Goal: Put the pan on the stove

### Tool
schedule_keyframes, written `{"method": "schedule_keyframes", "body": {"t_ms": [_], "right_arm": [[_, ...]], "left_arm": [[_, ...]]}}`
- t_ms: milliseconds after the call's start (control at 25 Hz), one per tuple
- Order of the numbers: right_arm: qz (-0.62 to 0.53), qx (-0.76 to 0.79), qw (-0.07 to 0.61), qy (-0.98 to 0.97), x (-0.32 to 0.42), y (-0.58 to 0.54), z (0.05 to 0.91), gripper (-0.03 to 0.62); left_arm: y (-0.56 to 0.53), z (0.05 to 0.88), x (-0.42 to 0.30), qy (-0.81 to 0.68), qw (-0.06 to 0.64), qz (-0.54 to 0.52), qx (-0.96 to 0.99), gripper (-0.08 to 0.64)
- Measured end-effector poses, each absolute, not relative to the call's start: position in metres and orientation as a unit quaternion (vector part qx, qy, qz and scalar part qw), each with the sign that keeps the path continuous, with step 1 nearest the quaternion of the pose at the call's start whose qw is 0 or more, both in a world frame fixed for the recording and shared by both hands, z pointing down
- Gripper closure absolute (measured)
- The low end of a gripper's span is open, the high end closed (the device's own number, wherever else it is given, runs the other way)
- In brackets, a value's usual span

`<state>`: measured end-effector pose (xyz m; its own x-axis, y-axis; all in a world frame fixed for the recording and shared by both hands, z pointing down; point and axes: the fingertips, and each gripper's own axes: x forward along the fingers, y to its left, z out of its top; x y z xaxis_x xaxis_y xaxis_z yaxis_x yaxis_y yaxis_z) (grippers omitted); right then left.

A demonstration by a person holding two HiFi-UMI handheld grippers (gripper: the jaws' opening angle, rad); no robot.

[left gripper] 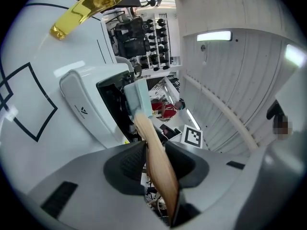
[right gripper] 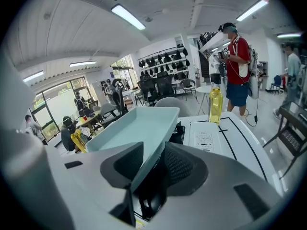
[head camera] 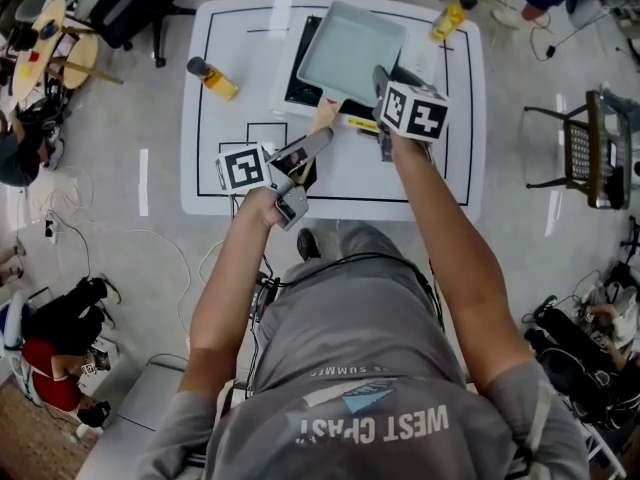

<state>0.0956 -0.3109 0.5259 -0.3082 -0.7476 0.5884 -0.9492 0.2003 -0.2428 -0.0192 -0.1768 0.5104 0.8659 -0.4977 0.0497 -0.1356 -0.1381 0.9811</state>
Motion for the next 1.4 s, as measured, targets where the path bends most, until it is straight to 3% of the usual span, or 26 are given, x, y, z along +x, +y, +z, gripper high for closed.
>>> {"method": "schedule_keyframes", "body": {"t_ms": [760, 1400], "right_arm": [[0.275, 0.584, 0.159, -0.747, 0.117, -0.299, 0.514, 0.443], [0.260, 0.586, 0.144, -0.754, 0.116, -0.280, 0.492, 0.446]], "left_arm": [[-0.200, 0.515, 0.002, -0.230, 0.628, -0.192, 0.719, 0.449], [-0.171, 0.505, -0.031, -0.243, 0.604, -0.178, 0.738, 0.419]]}}
